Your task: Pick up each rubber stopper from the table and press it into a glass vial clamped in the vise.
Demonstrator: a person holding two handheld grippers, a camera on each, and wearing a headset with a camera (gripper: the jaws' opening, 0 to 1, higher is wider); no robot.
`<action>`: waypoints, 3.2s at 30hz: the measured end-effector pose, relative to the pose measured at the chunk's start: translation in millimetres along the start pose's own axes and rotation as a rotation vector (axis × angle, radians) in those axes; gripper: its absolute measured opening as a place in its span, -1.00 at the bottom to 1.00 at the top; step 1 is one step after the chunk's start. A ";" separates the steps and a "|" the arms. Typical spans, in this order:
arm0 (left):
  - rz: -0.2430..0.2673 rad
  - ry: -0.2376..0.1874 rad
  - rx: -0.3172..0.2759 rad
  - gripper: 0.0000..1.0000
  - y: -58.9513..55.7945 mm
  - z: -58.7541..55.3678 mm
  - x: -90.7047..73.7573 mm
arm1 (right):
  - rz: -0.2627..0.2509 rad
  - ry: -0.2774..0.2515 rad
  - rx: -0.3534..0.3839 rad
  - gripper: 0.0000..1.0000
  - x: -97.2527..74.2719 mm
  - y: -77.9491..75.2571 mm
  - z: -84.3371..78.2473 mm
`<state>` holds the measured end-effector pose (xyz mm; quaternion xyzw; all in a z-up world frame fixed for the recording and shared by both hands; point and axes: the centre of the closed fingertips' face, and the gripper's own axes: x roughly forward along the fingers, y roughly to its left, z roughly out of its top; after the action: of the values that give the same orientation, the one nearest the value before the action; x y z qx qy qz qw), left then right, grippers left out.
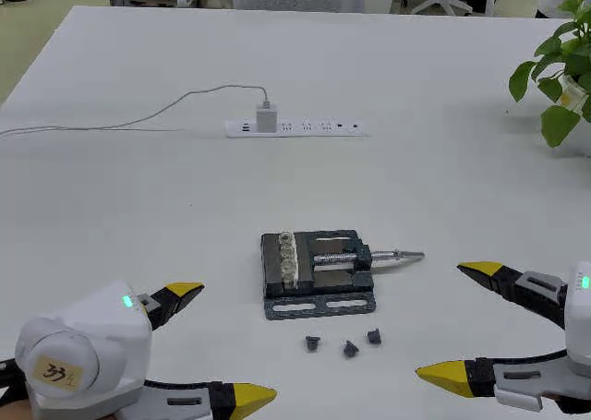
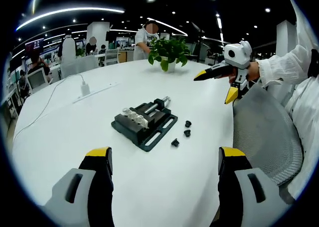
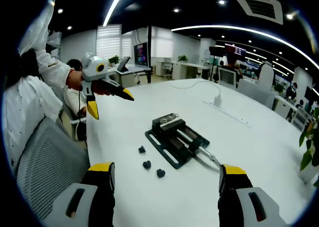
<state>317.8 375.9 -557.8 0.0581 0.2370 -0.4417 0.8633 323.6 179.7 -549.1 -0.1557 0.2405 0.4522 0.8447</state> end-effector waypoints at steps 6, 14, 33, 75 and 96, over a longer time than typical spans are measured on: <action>0.017 0.038 -0.043 0.56 -1.7 -4.6 7.2 | 0.000 0.000 0.000 0.68 -0.1 0.2 0.3; 0.020 0.074 -0.073 0.39 -5.6 -9.8 15.9 | 0.002 -0.004 0.003 0.66 0.6 0.3 -0.4; 0.016 0.124 -0.202 0.00 -24.7 -15.2 43.6 | 0.000 -0.009 0.012 0.61 -0.8 -0.1 -0.6; 0.032 0.196 -0.459 -0.72 -33.6 -40.3 83.4 | 0.006 -0.004 0.027 0.55 0.9 3.2 -5.2; 0.081 0.239 -0.502 -0.74 -28.2 -48.6 100.0 | 0.006 -0.006 0.039 0.55 0.7 5.7 -8.4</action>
<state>327.9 300.5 -643.6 -0.0962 0.4367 -0.3243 0.8336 317.0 179.2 -556.8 -0.1372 0.2472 0.4504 0.8469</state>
